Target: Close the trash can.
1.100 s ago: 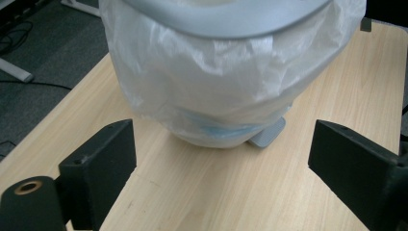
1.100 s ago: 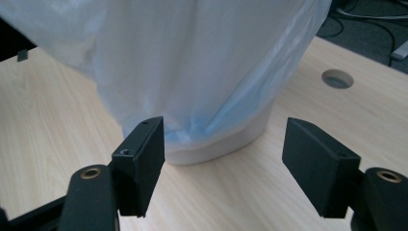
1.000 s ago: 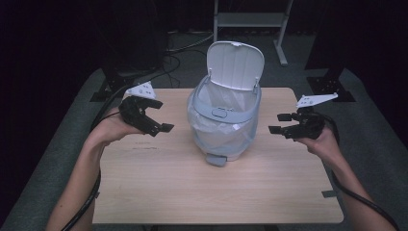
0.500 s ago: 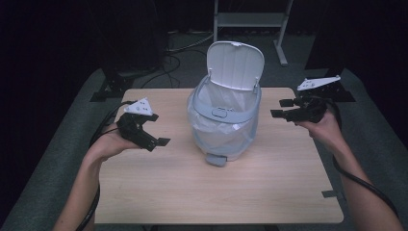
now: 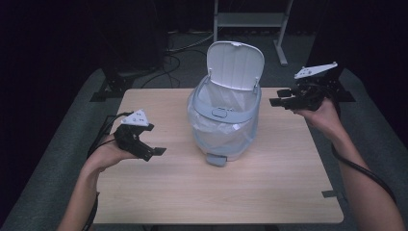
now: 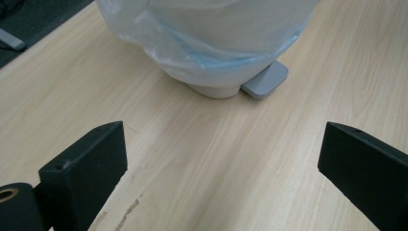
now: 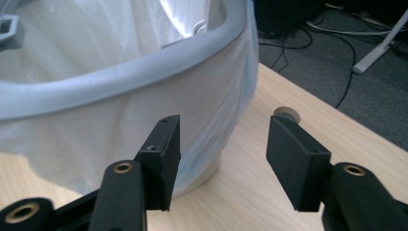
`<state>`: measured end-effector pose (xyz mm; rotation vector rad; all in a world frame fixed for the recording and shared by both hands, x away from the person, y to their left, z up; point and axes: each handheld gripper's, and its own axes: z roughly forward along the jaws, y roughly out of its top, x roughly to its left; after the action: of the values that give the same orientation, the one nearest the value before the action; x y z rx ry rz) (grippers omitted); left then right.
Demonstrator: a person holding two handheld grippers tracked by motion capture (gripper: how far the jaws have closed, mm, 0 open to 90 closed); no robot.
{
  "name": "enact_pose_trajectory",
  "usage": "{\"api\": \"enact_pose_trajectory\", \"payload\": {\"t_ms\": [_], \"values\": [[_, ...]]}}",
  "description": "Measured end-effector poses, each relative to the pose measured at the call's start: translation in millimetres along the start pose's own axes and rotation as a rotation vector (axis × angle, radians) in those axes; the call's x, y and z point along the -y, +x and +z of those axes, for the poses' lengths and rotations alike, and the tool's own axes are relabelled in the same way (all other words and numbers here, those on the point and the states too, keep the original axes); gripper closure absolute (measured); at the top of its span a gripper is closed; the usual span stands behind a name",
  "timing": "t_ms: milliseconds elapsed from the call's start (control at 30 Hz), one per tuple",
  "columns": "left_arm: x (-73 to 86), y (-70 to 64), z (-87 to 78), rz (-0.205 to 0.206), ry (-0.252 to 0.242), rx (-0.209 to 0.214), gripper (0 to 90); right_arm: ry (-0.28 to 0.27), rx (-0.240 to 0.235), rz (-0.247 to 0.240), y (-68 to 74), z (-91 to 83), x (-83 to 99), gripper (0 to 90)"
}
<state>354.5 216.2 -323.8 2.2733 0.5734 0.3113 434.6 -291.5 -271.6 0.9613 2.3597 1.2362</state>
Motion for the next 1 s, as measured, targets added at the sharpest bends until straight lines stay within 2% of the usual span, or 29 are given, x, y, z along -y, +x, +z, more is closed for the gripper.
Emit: {"api": "enact_pose_trajectory", "payload": {"t_ms": [100, 167, 233, 533, 1000], "values": [[6.6, -1.2, 3.5, 0.004, 0.012, -0.003, 2.2, -0.006, 0.003, 0.007, -3.4, 1.1, -5.0, 47.4], [8.8, -2.2, 4.3, 0.010, 0.002, -0.006, 2.2, -0.007, 0.011, 0.008, -5.6, 2.1, -8.7, 48.8], [10.4, -2.0, 4.7, 0.007, -0.006, 0.001, 2.2, -0.005, 0.022, 0.009, -7.1, 3.6, -12.7, 48.9], [13.2, -1.5, 6.2, 0.016, 0.014, 0.007, 2.2, -0.018, 0.029, 0.000, -13.4, 6.2, -30.4, 49.8], [16.3, -0.3, 3.0, 0.018, 0.018, 0.005, 2.2, -0.003, 0.032, -0.006, -13.8, 11.2, -36.7, 49.8]]}}
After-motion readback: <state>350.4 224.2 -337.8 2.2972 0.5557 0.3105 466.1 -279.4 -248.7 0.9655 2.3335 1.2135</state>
